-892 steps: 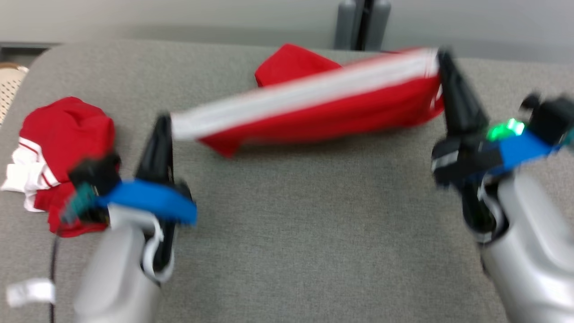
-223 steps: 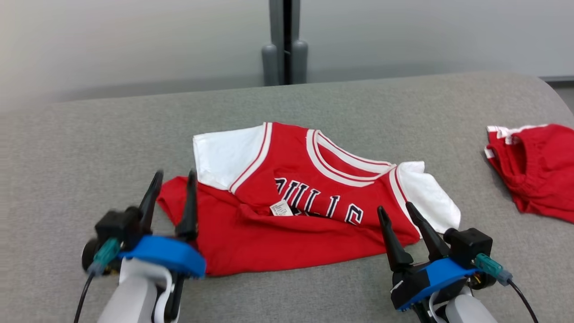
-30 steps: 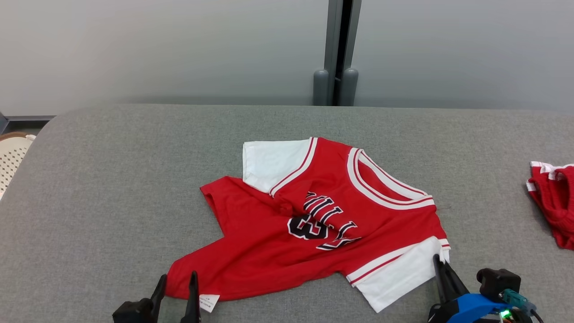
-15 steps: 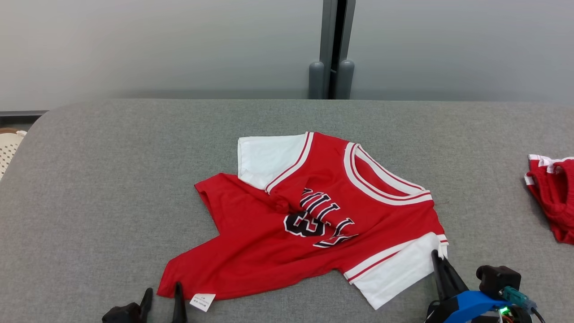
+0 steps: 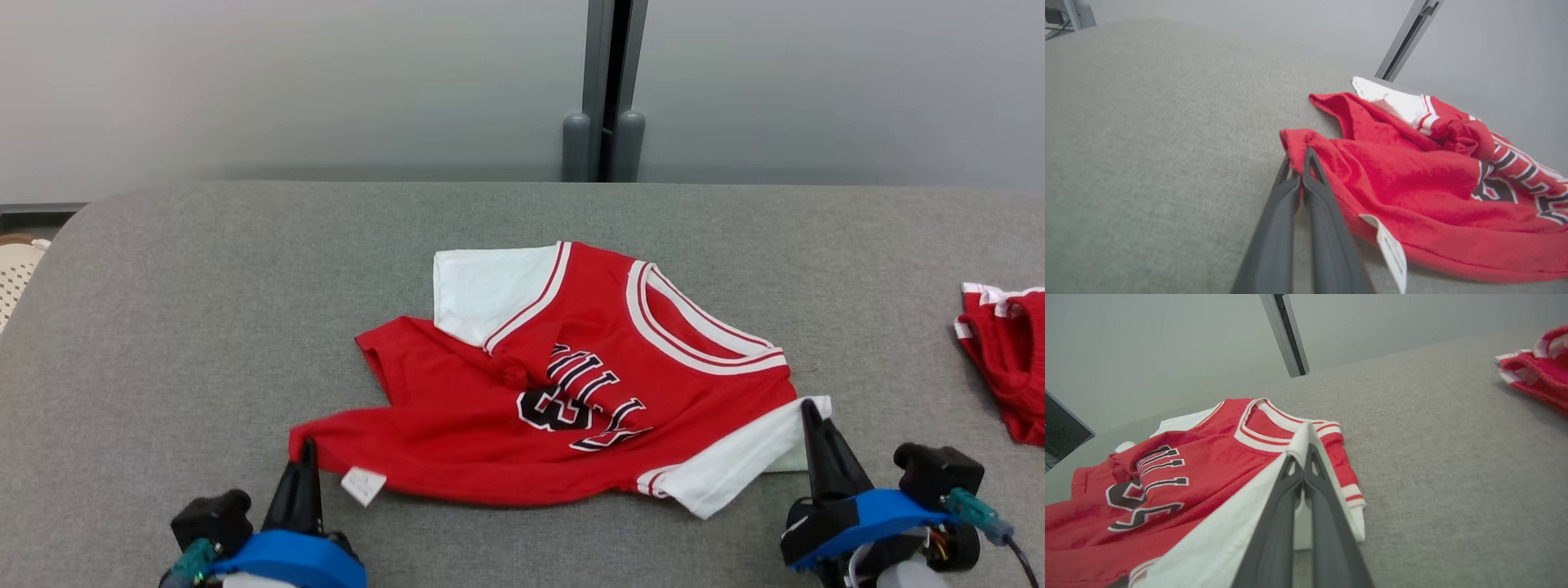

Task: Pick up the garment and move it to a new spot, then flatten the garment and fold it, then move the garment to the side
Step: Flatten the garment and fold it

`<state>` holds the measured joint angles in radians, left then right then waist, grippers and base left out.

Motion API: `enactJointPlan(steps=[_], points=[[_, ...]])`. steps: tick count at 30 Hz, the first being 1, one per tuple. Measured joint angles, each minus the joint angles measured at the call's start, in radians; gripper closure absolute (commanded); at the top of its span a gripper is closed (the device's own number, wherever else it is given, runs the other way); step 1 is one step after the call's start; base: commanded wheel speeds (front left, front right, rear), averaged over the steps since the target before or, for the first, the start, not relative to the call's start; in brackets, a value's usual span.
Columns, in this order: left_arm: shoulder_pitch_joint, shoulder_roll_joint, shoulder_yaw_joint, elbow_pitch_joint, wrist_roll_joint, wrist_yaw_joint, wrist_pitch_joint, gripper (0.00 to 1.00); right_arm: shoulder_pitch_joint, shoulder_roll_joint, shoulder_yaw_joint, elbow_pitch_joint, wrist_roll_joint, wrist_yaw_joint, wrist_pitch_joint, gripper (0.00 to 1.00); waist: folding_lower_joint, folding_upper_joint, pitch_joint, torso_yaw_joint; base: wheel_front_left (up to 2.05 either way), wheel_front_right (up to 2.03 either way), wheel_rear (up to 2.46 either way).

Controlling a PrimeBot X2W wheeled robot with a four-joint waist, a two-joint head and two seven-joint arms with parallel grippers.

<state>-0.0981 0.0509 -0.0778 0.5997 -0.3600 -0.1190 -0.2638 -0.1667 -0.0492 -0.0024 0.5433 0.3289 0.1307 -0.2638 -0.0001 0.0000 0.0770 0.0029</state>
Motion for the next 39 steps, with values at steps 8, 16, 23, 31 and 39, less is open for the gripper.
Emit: enactJointPlan(steps=[8, 16, 23, 31, 39], points=[[-0.140, 0.038, 0.003, -0.272, -0.002, -0.010, 0.001, 1.00, -0.131, 0.000, -0.070, -0.187, 0.080, 0.000, 0.000, 1.00, 0.0000, 0.0000, -0.041, -0.008, 0.00, 0.00, 0.00], [-0.377, 0.209, -0.086, -0.501, -0.068, -0.010, 0.068, 1.00, -0.331, -0.006, -0.121, -0.407, 0.123, 0.000, 0.007, 1.00, 0.0000, 0.0000, -0.074, -0.027, 0.00, 0.00, 0.00], [-0.541, 0.301, -0.082, -0.676, -0.111, -0.010, 0.248, 1.00, -0.526, -0.055, -0.152, -0.568, 0.133, 0.000, 0.152, 1.00, 0.0000, 0.0000, -0.054, -0.041, 0.00, 0.00, 0.00], [-0.652, 0.335, -0.068, -0.630, -0.142, 0.004, 0.376, 1.00, -0.710, -0.083, -0.097, -0.479, 0.055, 0.000, 0.237, 1.00, 0.0002, 0.0000, 0.051, -0.057, 0.00, 0.00, 0.00], [-0.808, 0.309, -0.085, -0.409, -0.111, 0.014, 0.307, 1.00, -0.946, -0.062, -0.090, -0.258, -0.057, 0.000, 0.144, 1.00, 0.0005, 0.0000, 0.191, -0.069, 0.00, 0.00, 0.00]])
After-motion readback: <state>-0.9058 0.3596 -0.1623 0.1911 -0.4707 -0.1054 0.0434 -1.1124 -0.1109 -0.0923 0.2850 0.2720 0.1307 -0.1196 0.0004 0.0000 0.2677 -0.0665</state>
